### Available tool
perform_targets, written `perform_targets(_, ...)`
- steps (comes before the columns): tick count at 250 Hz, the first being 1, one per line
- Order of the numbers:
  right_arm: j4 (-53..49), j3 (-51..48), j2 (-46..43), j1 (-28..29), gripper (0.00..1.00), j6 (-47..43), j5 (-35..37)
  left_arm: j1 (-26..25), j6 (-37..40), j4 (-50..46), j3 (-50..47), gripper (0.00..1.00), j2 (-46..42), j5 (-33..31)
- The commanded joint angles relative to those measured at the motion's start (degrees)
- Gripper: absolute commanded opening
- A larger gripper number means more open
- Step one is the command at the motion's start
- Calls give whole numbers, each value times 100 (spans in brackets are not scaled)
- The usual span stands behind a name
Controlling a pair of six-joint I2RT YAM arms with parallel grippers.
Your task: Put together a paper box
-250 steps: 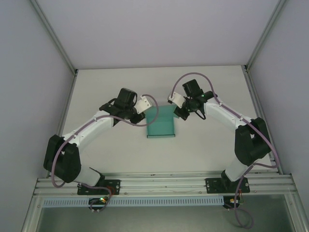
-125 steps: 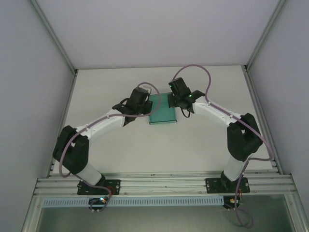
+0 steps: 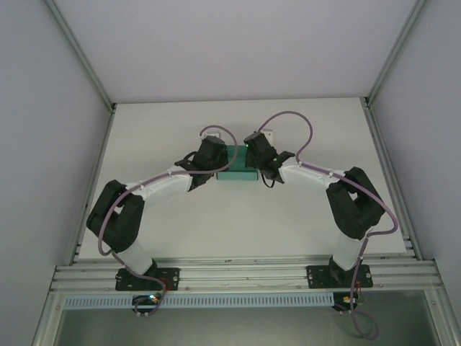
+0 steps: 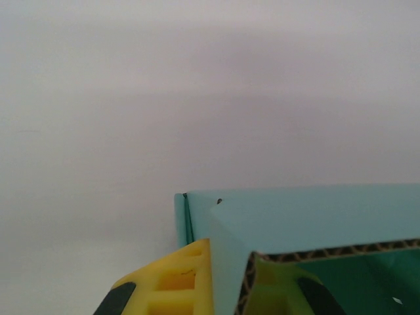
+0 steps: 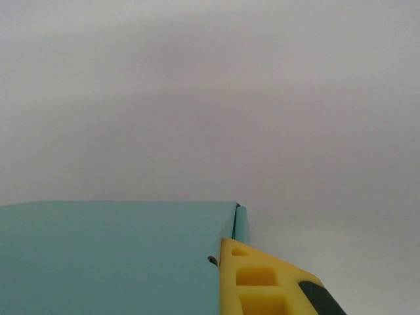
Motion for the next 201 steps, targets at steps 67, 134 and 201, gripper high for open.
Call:
perform_targets(67, 1334, -1299, -671, 657, 0, -379, 535, -577, -136, 502, -1134, 3, -597, 313)
perform_targets(134, 2177, -2252, -986, 1061, 0, -863, 1104, -700, 21, 59, -1034, 52, -1435, 637)
perform_targets(201, 2289, -2486, -978, 1320, 0, -944, 1572, -788, -7, -1173, -748, 100, -2378, 940)
